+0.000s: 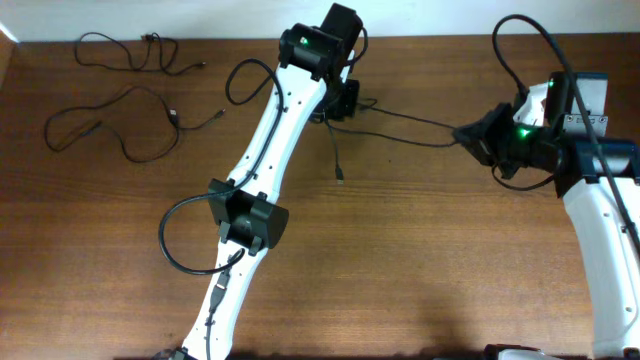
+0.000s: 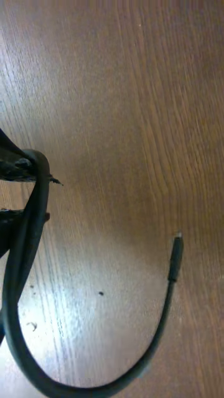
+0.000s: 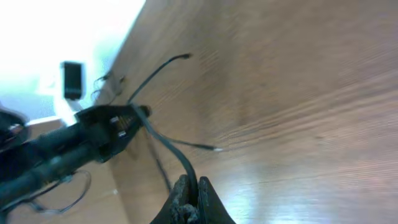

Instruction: Untangle cables

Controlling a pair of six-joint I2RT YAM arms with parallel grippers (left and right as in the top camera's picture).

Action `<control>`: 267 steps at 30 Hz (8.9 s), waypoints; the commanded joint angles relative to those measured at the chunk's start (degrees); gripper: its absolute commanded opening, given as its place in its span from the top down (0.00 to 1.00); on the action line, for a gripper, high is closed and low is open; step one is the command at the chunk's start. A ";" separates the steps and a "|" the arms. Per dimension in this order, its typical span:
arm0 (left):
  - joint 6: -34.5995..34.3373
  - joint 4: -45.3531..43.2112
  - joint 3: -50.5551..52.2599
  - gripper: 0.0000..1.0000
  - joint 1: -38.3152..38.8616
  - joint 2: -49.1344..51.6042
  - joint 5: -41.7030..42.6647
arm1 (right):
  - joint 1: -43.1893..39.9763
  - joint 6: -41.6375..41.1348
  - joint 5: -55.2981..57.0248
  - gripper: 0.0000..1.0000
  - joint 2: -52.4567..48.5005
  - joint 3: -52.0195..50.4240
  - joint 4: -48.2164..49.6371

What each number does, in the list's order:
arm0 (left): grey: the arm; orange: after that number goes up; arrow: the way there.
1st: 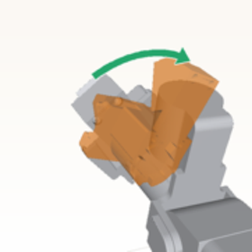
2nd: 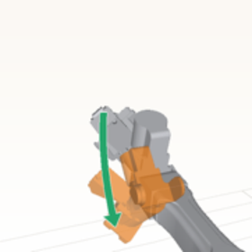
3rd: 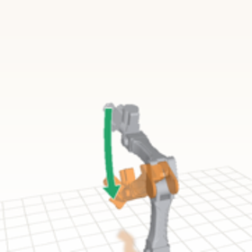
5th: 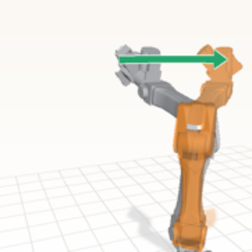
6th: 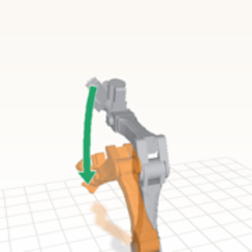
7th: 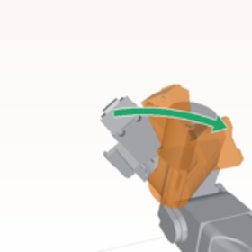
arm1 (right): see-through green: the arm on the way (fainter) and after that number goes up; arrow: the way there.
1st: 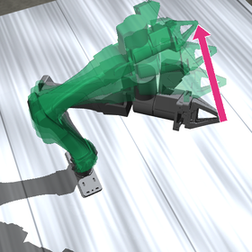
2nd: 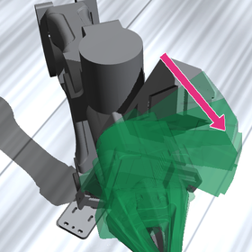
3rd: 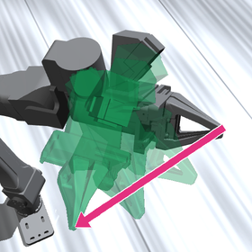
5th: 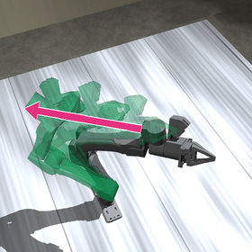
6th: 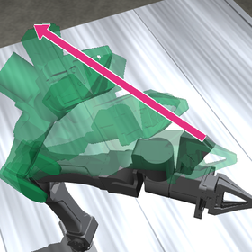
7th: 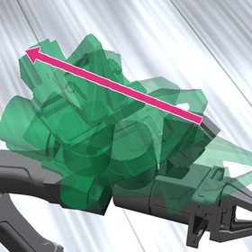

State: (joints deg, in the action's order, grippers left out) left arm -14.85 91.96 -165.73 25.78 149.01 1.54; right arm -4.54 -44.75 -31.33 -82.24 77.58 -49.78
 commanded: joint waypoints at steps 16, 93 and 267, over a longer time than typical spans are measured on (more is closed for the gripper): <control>-0.28 0.07 -0.07 0.70 -4.66 3.85 2.64 | -1.86 5.57 18.12 0.67 0.85 1.11 -8.52; 15.72 -8.98 -6.40 1.00 -0.50 -18.49 88.50 | 11.06 -1.84 16.63 0.77 -2.51 1.11 22.91; 8.94 -11.65 -3.91 1.00 -6.34 -18.49 23.74 | 5.53 24.00 -13.33 0.96 -0.13 10.62 -7.26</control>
State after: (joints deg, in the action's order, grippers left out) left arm -11.75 79.70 -169.49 19.38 132.33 38.87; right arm 1.13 -25.19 -43.48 -83.09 87.02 -55.81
